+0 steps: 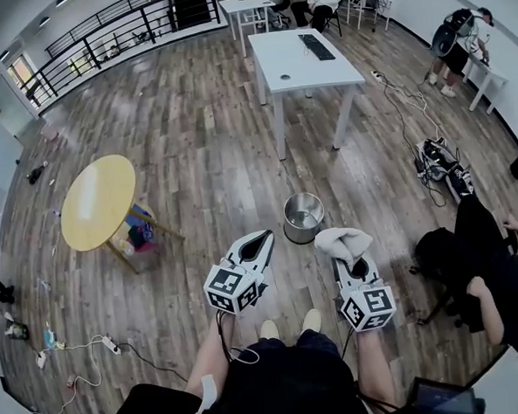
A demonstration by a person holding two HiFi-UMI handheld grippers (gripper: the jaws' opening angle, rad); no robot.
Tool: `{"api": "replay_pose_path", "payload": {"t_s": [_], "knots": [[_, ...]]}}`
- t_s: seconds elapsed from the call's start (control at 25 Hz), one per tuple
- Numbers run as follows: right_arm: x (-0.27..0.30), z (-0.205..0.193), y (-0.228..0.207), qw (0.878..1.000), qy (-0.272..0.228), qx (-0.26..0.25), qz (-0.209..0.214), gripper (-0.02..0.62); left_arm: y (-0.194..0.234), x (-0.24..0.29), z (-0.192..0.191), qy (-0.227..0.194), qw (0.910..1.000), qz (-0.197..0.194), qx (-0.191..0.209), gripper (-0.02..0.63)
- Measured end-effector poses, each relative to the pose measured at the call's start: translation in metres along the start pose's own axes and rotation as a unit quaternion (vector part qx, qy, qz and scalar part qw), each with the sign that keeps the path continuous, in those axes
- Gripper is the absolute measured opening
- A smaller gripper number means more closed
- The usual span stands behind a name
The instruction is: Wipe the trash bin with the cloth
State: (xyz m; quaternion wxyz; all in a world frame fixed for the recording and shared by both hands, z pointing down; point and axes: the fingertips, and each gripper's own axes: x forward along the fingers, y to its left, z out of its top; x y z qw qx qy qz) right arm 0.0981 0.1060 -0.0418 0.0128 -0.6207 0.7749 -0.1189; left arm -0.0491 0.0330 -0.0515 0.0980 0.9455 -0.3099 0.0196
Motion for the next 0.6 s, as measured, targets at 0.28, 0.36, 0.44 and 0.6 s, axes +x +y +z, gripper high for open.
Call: {"api": "replay_pose_path", "payload": {"t_s": [0.28, 0.36, 0.44, 0.6], "knots": [[0.005, 0.006, -0.007, 1.0, -0.004, 0.001, -0.008, 0.083, 0.005, 0.007, 0.008, -0.006, 1.0, -0.003, 0.0, 0.0], [0.007, 0.007, -0.008, 1.0, -0.004, 0.001, -0.008, 0.084, 0.005, 0.01, 0.008, -0.005, 1.0, -0.005, 0.0, 0.0], [0.009, 0.008, -0.007, 1.0, -0.004, -0.001, -0.007, 0.084, 0.006, 0.012, 0.008, -0.004, 1.0, -0.007, 0.001, 0.0], [0.013, 0.004, -0.005, 1.0, -0.002, -0.002, -0.008, 0.083, 0.01, 0.014, 0.007, -0.004, 0.9999, -0.01, -0.001, 0.0]]}}
